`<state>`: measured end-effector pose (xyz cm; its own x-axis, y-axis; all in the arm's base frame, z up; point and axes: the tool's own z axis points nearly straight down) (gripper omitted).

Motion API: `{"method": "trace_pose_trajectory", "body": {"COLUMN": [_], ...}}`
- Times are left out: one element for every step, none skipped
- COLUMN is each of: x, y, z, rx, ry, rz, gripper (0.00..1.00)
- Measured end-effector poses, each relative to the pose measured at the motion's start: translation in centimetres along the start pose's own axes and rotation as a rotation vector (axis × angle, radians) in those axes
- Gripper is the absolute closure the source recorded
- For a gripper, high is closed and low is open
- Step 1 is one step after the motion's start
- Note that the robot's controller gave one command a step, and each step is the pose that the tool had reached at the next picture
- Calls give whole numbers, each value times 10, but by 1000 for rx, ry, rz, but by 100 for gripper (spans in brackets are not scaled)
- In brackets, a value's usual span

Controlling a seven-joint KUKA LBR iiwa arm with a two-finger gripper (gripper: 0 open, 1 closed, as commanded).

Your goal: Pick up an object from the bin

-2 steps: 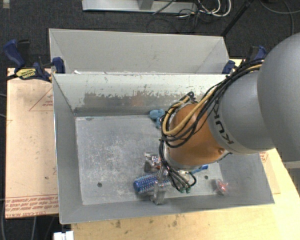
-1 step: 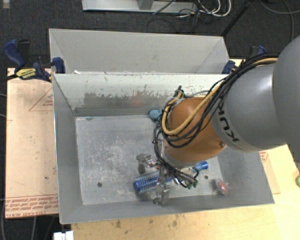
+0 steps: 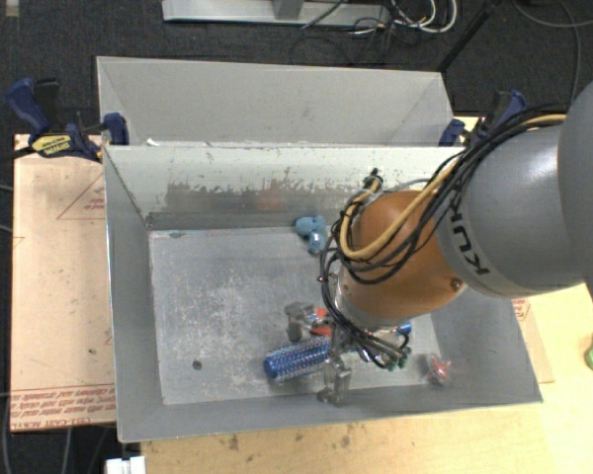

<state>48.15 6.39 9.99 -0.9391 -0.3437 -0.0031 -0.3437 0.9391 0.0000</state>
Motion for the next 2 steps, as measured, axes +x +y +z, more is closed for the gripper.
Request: {"method": "trace_pose_trajectory", "body": {"x": [-11,-13], "y": [9,9], "z": [27,26], "rx": [3,3], "ry": [-13,-20], "rz": [-194,-190], "gripper": [0,0]}}
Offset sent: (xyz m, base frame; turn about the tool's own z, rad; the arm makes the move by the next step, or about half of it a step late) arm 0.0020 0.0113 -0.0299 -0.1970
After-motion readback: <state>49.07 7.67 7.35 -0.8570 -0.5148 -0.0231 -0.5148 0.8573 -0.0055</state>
